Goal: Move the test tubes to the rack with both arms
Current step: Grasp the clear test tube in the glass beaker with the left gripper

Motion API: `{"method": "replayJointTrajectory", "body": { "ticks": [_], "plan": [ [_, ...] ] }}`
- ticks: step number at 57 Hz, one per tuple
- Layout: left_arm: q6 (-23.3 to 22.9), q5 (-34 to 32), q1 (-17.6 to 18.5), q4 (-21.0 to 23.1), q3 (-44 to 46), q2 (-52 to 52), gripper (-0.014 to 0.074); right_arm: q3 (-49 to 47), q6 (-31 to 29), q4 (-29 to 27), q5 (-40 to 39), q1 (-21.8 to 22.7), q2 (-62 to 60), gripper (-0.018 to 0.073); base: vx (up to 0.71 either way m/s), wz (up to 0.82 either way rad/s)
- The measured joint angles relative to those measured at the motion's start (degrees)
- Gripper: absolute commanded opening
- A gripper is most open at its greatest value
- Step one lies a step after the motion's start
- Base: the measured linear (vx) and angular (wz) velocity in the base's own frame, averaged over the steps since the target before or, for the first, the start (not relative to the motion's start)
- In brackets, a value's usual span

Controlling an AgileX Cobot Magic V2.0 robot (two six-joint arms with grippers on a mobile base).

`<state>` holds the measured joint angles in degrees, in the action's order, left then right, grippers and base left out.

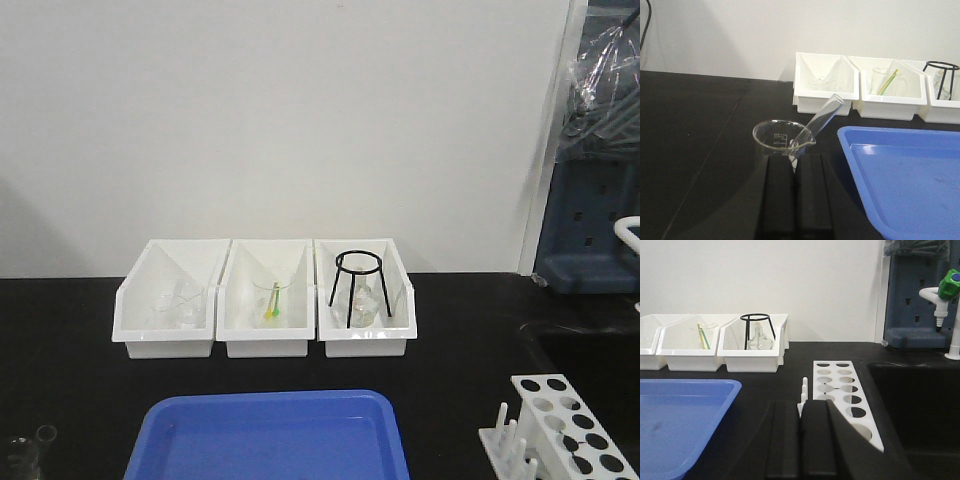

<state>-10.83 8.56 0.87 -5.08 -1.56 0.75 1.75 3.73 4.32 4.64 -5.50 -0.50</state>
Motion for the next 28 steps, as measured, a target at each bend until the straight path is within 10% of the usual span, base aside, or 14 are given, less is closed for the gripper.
{"method": "replayJointTrajectory", "body": {
  "ticks": [28],
  "plan": [
    [0.0, 0.0, 0.0, 0.0, 0.0, 0.0, -0.0006, 0.0, 0.0, 0.0, 0.0, 0.0, 0.0, -0.0008, 0.08, -0.01]
  ]
}}
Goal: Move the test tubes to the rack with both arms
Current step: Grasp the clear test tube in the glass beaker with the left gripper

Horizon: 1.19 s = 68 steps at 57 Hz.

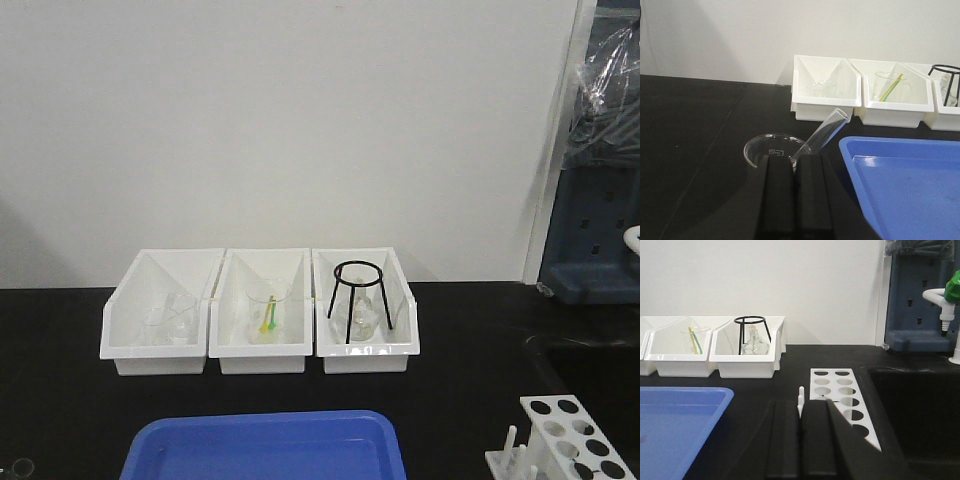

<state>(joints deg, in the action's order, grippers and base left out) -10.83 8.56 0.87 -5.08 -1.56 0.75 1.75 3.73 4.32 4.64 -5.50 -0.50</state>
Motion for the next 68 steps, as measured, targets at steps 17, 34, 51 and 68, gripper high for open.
{"method": "replayJointTrajectory", "body": {
  "ticks": [17, 34, 51, 68],
  "plan": [
    [0.0, 0.0, 0.0, 0.0, 0.0, 0.0, -0.0006, 0.0, 0.0, 0.0, 0.0, 0.0, 0.0, -0.0008, 0.01, 0.0],
    [0.0, -0.57, 0.0, 0.08, 0.0, 0.0, -0.0006, 0.0, 0.0, 0.0, -2.34, 0.0, 0.0, -0.0008, 0.0, 0.0],
    [-1.88, -7.99, 0.0, 1.07, 2.58, 0.0, -0.0001, -4.12, -0.27, 3.43, -5.2, 0.0, 0.79, -0.0008, 0.0, 0.0],
    [1.85, -6.35, 0.0, -6.37, 12.16, -7.85, 0.0041, -13.7, -0.27, 3.81, -3.71, 0.0, 11.37, 0.0002, 0.0, 0.0]
  ]
}}
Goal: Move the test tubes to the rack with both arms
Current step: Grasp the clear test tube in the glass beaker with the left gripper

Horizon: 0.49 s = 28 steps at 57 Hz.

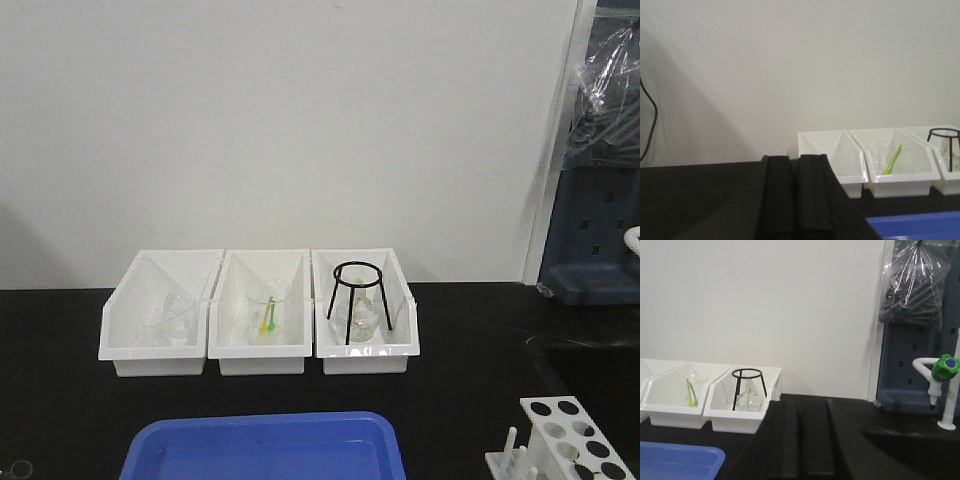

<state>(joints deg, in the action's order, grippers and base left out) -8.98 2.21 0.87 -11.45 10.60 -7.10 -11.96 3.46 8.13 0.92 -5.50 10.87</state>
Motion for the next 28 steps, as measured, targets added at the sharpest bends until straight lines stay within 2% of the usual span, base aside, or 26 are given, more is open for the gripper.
{"method": "replayJointTrajectory", "body": {
  "ticks": [8, 16, 21, 28],
  "plan": [
    [1.87, 0.88, 0.0, -0.79, 0.46, -6.69, 0.012, -0.08, 0.0, 0.12, -0.05, 0.0, 4.89, 0.0027, 0.0, 0.0],
    [5.18, 1.16, 0.0, -0.98, 0.46, -12.23, 0.0265, -0.08, 0.0, 0.12, -0.16, 0.0, 8.66, 0.0094, 0.0, 0.0],
    [6.08, 0.41, 0.0, -0.98, 0.46, -14.96, 0.035, -0.08, 0.0, 0.12, -0.16, 0.0, 10.51, 0.0179, 0.0, 0.0],
    [6.47, -0.73, 0.0, -0.98, 0.46, -17.81, 0.0409, -0.08, 0.0, 0.12, -0.22, 0.0, 12.82, 0.0337, 0.0, 0.0]
  ]
}}
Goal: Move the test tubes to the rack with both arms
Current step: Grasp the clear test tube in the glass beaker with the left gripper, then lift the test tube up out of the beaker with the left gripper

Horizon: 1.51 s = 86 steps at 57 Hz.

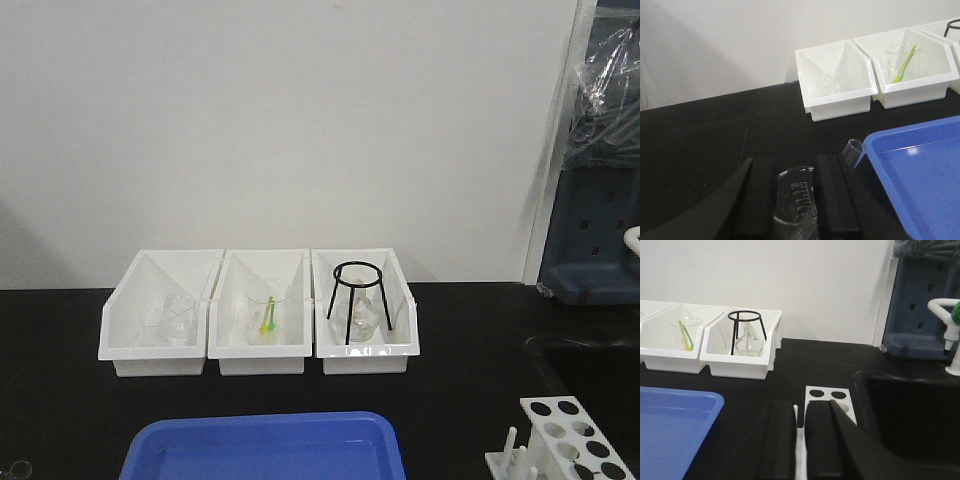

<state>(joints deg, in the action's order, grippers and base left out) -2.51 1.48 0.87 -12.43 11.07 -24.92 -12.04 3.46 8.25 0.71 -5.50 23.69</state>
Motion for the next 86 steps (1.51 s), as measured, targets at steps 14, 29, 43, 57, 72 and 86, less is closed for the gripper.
{"method": "replayJointTrajectory", "body": {
  "ticks": [14, 29, 43, 57, 72, 86],
  "plan": [
    [3.34, -0.17, 0.0, -0.06, 0.0, -4.29, 0.0465, 0.0, 0.0, 0.0, -1.06, 0.0, 2.48, 0.0533, 0.0, 0.0],
    [6.77, -5.78, 4.35, -0.42, 0.0, -14.82, 0.0468, 0.0, 0.0, 0.0, -2.36, 0.0, 2.48, 0.0537, 0.0, 0.0],
    [7.14, -11.66, 7.76, -2.74, 0.0, -26.25, 0.0468, 0.0, 0.0, 0.0, -2.45, 0.0, 2.48, 0.0537, 0.0, 0.0],
    [7.19, -18.14, 7.76, -2.79, 0.33, -33.03, 0.0468, 0.0, 0.0, 0.0, -2.5, 0.0, 2.48, 0.0537, 0.0, 0.0],
    [11.16, -14.89, 7.76, -2.09, 5.32, -34.11, 0.0468, 0.0, 0.0, 0.0, -2.5, 0.0, 2.48, 0.0537, 0.0, 0.0],
    [12.96, -12.5, 7.76, -1.22, 7.51, -34.17, 0.0468, 0.0, 0.0, 0.0, -2.5, 0.0, 2.48, 0.0537, 0.0, 0.0]
  ]
}}
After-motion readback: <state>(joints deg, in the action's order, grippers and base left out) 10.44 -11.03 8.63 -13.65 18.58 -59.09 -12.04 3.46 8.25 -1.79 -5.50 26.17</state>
